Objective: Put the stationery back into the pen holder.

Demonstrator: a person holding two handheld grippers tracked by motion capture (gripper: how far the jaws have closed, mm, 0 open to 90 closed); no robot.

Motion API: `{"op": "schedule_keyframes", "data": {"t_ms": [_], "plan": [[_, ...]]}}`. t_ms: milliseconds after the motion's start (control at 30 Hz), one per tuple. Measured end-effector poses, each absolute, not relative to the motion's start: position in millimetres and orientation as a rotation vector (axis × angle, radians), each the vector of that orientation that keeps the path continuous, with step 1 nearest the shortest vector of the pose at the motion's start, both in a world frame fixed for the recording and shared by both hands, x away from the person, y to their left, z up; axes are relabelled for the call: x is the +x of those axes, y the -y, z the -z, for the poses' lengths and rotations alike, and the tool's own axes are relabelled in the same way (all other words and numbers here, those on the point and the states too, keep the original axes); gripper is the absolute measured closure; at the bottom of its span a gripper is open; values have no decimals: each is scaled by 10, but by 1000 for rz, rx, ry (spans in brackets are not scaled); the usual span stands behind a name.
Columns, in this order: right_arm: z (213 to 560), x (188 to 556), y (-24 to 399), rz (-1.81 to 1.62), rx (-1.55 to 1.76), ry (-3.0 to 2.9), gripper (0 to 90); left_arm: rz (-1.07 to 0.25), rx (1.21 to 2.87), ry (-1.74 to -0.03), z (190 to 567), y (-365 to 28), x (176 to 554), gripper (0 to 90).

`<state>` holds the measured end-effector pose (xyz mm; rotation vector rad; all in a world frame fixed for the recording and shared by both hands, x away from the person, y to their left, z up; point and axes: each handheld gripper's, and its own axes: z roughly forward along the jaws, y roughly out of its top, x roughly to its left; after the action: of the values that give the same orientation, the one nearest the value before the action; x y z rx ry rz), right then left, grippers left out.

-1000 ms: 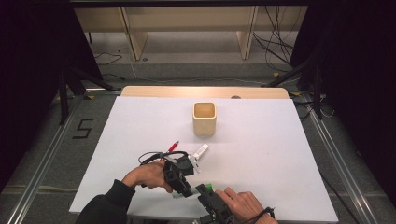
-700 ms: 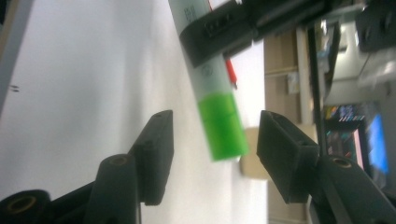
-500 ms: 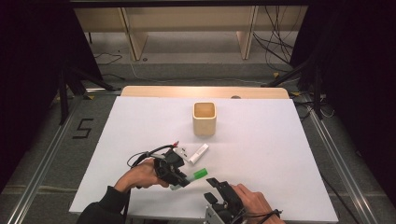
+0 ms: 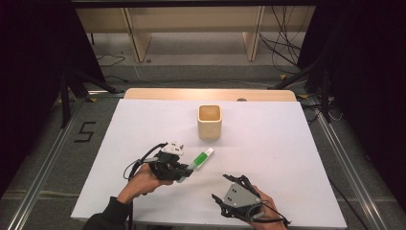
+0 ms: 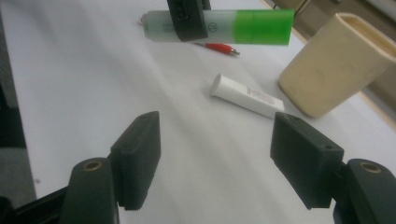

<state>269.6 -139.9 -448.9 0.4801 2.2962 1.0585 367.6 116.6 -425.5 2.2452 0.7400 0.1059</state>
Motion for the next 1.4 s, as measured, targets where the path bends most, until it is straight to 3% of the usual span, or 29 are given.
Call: {"op": "schedule_keyframes", "data": {"t_ms": [233,767,1400], "plan": [[4444,2780,1506,-1191,697,-2291,335,-214,2120,-818,4265,-1192,3688,763],[4426,2873,1886,-1357,996,-2227,292,-323,1901,-898,4140,-1268,3760,762],[4471,2774,2078,-1408,1077,-2205,267,-378,1782,-956,3881,-1026,4259,762]]}}
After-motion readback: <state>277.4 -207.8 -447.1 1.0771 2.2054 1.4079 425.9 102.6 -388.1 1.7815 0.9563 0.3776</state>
